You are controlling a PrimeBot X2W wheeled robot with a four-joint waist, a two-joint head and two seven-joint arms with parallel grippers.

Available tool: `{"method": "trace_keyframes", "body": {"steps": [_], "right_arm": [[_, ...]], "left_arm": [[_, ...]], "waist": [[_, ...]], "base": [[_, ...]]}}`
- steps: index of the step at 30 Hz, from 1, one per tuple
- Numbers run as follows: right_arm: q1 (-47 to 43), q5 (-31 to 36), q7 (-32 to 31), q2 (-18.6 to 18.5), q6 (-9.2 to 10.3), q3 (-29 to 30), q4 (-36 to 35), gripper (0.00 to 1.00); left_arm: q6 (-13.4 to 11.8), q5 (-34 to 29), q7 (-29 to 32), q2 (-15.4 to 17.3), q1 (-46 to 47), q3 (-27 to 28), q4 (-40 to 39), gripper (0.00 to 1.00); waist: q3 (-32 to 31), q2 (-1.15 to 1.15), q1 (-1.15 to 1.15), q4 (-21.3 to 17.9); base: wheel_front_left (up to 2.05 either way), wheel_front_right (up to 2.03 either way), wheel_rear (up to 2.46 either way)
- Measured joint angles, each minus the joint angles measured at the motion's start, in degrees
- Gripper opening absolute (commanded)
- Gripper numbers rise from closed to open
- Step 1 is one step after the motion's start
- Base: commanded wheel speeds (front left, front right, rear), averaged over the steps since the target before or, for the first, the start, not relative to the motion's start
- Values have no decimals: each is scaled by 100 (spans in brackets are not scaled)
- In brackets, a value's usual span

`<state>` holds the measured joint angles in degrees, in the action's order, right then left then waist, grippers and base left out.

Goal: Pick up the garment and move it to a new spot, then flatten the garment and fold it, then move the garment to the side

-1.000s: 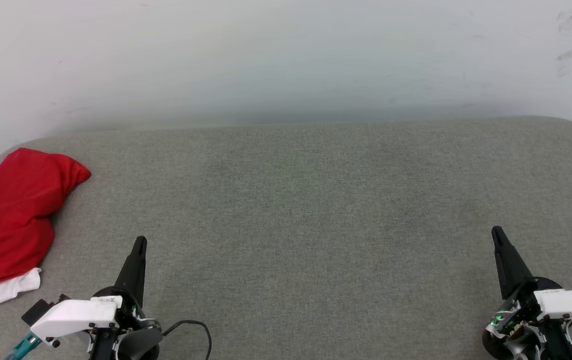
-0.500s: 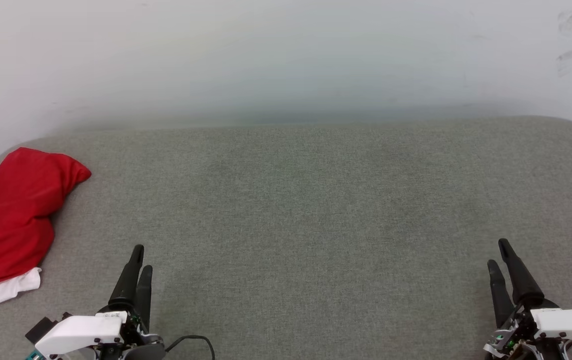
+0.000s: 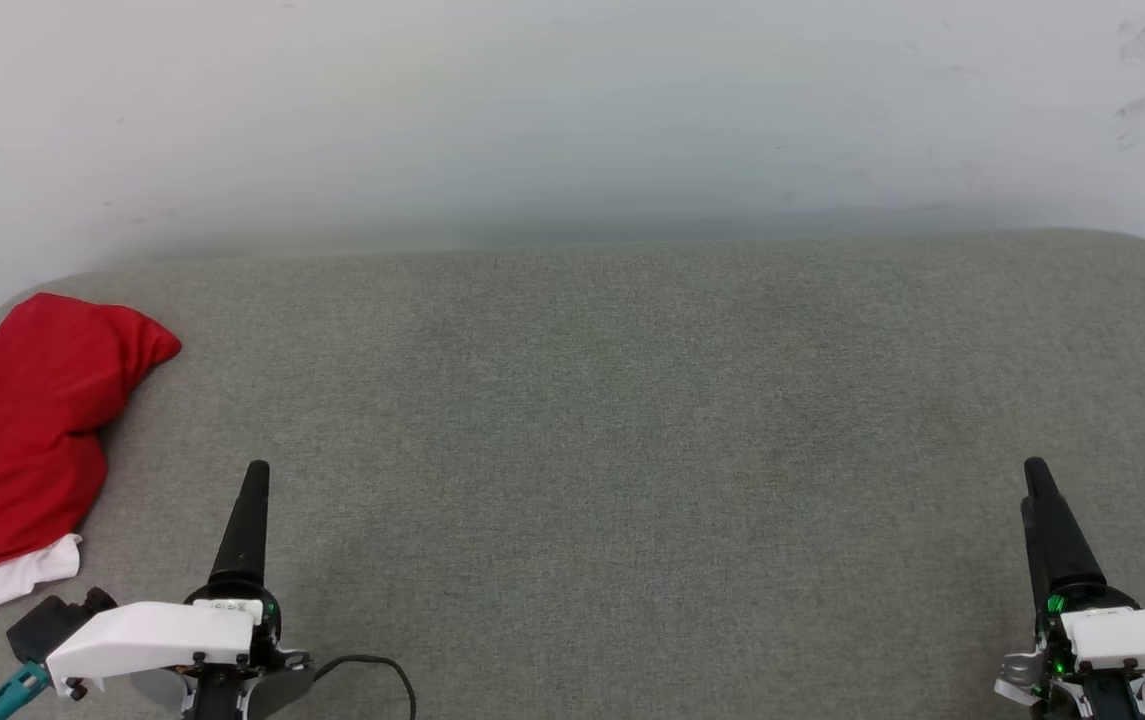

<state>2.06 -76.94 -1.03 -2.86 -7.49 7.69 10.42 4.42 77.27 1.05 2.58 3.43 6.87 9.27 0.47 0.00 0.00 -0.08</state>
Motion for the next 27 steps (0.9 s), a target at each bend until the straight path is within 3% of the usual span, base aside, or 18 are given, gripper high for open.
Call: {"method": "trace_keyframes", "body": {"steps": [14,27], "right_arm": [[-122,1997,304,0,0,-190,-616,100],[-260,3363,557,0,0,-325,-838,100]], "left_arm": [[-588,-1883,-309,2,-77,-318,-468,100],[-770,-3247,-563,7,-149,-624,-653,100]], "waist": [[9,0,0,10],[20,0,0,18]], "base": [[0,0,0],[0,0,0]]}}
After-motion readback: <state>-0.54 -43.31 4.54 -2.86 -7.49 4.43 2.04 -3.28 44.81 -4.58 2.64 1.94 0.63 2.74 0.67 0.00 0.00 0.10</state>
